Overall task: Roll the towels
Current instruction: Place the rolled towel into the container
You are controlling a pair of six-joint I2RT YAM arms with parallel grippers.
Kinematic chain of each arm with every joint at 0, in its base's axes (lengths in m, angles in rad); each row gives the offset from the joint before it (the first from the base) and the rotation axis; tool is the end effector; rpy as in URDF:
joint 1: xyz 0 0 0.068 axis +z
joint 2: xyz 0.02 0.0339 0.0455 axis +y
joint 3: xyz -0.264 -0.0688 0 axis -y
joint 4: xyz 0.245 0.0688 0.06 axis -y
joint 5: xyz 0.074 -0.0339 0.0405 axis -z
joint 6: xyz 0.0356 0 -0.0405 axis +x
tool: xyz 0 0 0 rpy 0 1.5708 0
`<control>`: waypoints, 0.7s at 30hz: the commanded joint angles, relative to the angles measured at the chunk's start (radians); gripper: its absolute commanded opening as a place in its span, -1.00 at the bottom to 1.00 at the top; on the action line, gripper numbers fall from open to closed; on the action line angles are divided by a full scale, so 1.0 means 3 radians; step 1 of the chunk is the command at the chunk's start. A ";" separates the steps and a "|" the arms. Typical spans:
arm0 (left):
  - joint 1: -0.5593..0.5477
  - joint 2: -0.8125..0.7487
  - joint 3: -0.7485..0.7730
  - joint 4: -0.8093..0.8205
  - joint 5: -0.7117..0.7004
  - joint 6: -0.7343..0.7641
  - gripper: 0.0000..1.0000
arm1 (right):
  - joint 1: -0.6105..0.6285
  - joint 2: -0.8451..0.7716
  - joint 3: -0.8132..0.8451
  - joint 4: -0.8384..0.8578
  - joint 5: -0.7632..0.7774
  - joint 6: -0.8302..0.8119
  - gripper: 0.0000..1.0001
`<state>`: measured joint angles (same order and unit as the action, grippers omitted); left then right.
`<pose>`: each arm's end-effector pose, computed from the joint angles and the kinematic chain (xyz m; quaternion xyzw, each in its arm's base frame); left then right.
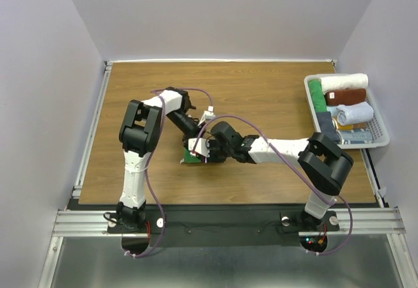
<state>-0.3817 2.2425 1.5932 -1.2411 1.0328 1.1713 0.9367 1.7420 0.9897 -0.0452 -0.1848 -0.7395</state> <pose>0.3475 -0.1724 0.1322 0.5456 0.6675 -0.5032 0.0598 0.2086 0.2947 0.1720 -0.7088 0.5910 0.1220 0.3652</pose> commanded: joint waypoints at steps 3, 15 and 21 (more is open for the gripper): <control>0.0489 -0.0535 -0.0004 0.0415 -0.0687 0.0105 0.70 | -0.0273 0.0079 0.0050 -0.0763 -0.0488 0.0505 -0.99; 0.0792 -0.1594 -0.0258 0.1303 -0.0544 -0.0733 0.97 | -0.1215 0.0130 0.0612 -0.1143 -0.1454 0.2305 -0.99; 0.0786 -0.1932 -0.0641 0.1703 -0.0503 -0.1061 0.97 | -0.1715 0.0008 0.0750 -0.1143 -0.1787 0.2899 -0.99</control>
<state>-0.1452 1.7065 1.4677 -0.8227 0.8635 0.9386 0.4923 1.7874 1.1492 -0.3748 -0.6144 -0.0395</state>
